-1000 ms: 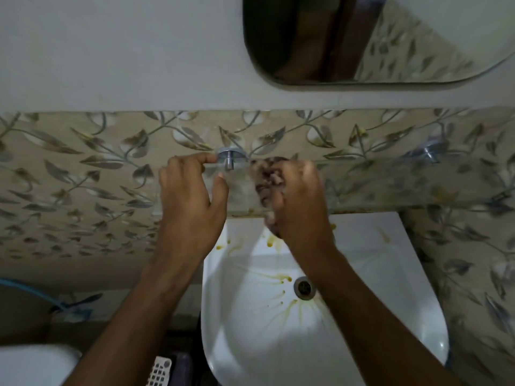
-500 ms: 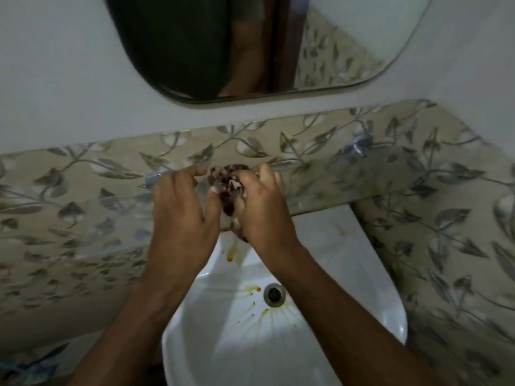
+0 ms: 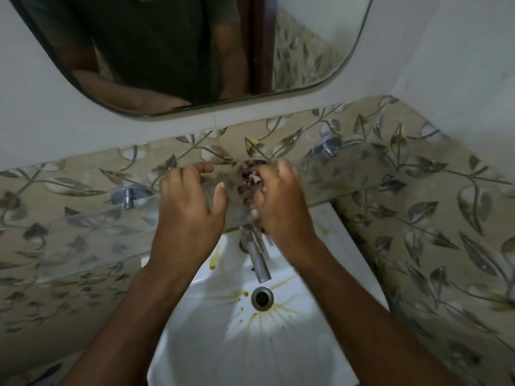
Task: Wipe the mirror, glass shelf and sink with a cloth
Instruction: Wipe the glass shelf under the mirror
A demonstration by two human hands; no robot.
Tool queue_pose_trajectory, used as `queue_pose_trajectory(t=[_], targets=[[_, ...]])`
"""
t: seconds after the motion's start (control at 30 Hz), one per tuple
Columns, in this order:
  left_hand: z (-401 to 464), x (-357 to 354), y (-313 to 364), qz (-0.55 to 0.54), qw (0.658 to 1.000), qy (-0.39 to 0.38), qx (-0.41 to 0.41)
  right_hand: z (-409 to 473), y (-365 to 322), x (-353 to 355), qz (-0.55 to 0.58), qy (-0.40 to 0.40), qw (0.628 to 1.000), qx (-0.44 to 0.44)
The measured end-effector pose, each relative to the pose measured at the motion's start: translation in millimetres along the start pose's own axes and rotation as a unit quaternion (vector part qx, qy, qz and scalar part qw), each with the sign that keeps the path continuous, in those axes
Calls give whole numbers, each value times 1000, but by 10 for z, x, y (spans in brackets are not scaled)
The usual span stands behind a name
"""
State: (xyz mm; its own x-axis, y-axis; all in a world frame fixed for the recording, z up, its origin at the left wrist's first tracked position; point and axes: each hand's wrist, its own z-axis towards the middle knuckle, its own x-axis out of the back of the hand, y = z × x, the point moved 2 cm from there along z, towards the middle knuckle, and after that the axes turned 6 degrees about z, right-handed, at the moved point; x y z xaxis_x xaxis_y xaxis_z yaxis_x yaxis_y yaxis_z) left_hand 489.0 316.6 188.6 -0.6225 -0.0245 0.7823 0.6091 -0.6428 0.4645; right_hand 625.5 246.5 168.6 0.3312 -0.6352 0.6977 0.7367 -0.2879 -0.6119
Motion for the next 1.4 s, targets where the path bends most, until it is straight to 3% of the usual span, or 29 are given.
queue_pose_trajectory(t=[0.2, 0.4, 0.5, 0.67, 0.77, 0.87, 1.0, 1.23, 1.4], targets=[[38, -126, 100, 10, 1000, -20, -18, 152, 641, 462, -70, 72, 987, -128], [102, -319, 338, -22, 999, -31, -36, -9, 184, 157, 43, -23, 999, 19], [115, -371, 457, -31, 997, -30, -59, 96, 438, 322, 77, -21, 997, -15], [100, -442, 599, -25, 996, -47, -74, 323, 1152, 860, -74, 102, 979, -158], [107, -499, 689, -26, 995, -70, -65, 343, 995, 783, -205, 113, 963, -131], [134, -538, 752, -21, 994, -77, -78, 295, 857, 698, -261, 109, 956, -79], [180, -555, 780, -19, 993, -81, -88, 441, 1069, 939, -341, 87, 927, -129], [190, -597, 862, -17, 992, -91, -82, 593, 1167, 952, -292, 90, 937, -172], [211, -621, 889, -23, 992, -99, -75, 419, 1079, 860, -272, 47, 958, -76]])
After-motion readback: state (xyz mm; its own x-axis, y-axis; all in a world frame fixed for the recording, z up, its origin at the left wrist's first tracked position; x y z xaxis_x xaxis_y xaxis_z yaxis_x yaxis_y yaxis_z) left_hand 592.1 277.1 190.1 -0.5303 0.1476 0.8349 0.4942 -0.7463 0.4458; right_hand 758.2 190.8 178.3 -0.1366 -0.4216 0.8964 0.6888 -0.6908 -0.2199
